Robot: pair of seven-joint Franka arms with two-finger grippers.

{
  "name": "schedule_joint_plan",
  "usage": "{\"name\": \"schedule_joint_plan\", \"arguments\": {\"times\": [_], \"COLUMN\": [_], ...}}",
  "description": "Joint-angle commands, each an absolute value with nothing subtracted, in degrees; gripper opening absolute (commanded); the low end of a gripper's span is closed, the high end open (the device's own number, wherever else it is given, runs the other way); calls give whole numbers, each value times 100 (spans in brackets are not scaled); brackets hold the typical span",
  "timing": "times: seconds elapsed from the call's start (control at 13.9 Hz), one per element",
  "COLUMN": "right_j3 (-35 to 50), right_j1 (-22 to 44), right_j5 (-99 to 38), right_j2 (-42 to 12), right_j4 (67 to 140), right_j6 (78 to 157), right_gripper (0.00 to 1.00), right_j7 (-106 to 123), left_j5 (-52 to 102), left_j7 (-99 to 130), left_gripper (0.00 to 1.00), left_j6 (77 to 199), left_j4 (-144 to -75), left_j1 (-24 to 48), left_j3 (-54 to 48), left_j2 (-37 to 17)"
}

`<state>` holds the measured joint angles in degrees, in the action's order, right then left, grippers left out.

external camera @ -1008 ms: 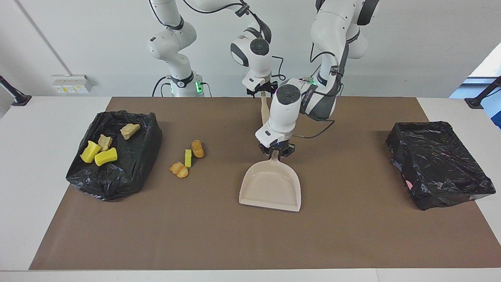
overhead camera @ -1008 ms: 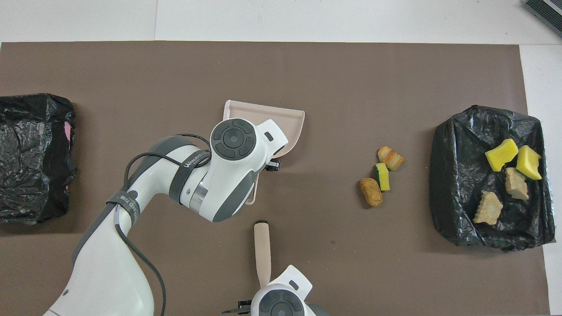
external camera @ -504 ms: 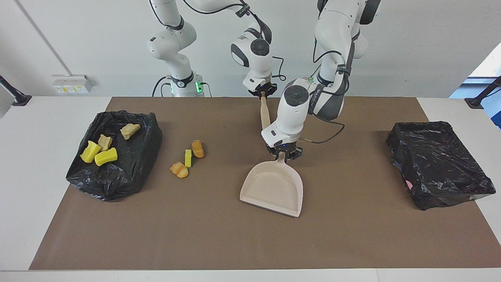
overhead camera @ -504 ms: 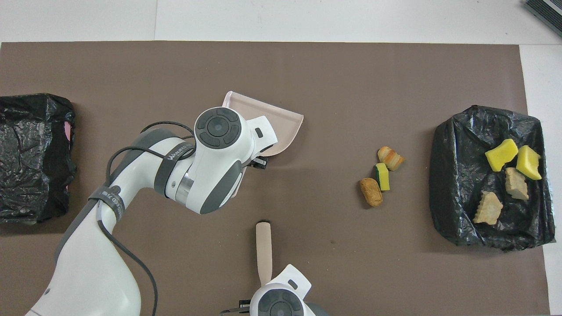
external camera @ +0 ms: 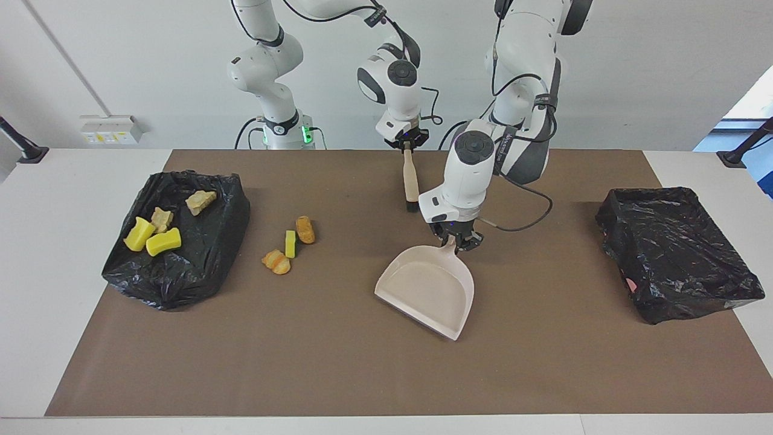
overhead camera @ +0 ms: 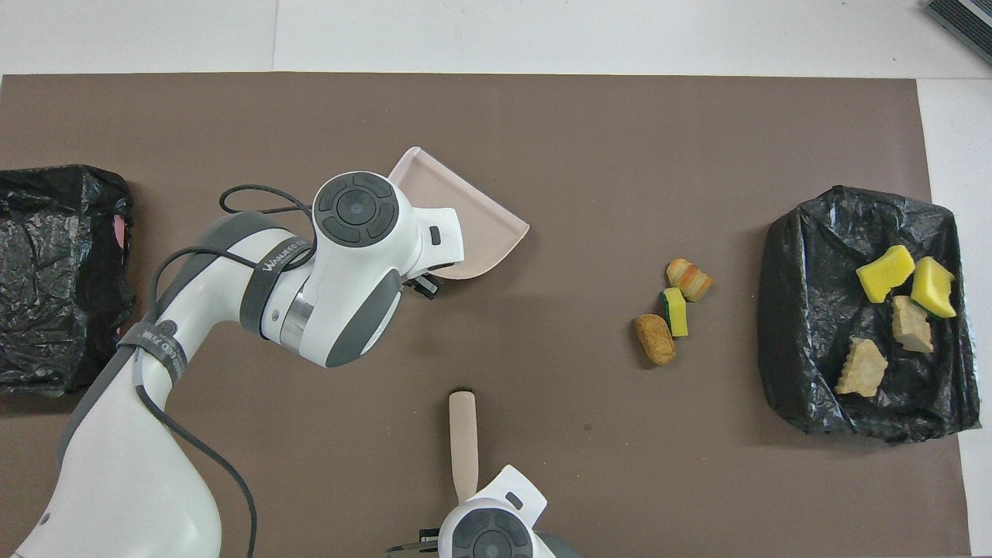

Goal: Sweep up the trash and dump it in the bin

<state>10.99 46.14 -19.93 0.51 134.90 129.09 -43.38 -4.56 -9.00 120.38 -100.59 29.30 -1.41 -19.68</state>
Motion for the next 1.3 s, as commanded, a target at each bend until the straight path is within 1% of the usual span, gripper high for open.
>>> {"name": "schedule_joint_plan", "arguments": {"times": [0.0, 0.07, 0.22, 0.36, 0.65, 0.72, 0.94, 1.08, 1.22], "right_j3": [1046, 1046, 1046, 1046, 1046, 1046, 1063, 1063, 1063], "right_j1": [4483, 4361, 4176, 3860, 3165, 3016, 2541, 2112, 1725], "right_j5": [-1891, -1794, -1679, -1582, -1083, -811, 49, 499, 974], "right_j2": [201, 359, 658, 983, 1563, 1608, 1573, 1564, 1460], "right_j4": [13237, 13228, 13228, 13228, 13228, 13236, 13271, 13342, 13342], "right_j6": [12307, 12139, 11701, 11165, 10180, 10056, 10029, 10020, 10089], "right_gripper": [0, 0, 0, 0, 0, 0, 0, 0, 0], "right_j7": [-4131, -4131, -4017, -3763, -3323, -3322, -3270, -2903, -2411], "left_j5": [-773, -773, -765, -756, -782, -774, -773, -773, -773], "left_j7": [-1571, -1773, -2876, -3785, -3823, -3841, -3850, -3937, -4549], "left_gripper": [0, 0, 0, 0, 0, 0, 0, 0, 0], "left_j6": [11883, 11831, 11821, 11830, 11769, 11803, 11865, 11839, 11839], "left_j4": [-10107, -10116, -10099, -10099, -10116, -10134, -10073, -10098, -10107], "left_j1": [2936, 2927, 2770, 2768, 2839, 2839, 2839, 2839, 2943], "left_j3": [-149, -149, -149, -149, -149, -158, -202, -220, -220], "left_j2": [-1819, -1819, -1828, -1828, -1819, -1819, -1837, -1828, -1811]}}
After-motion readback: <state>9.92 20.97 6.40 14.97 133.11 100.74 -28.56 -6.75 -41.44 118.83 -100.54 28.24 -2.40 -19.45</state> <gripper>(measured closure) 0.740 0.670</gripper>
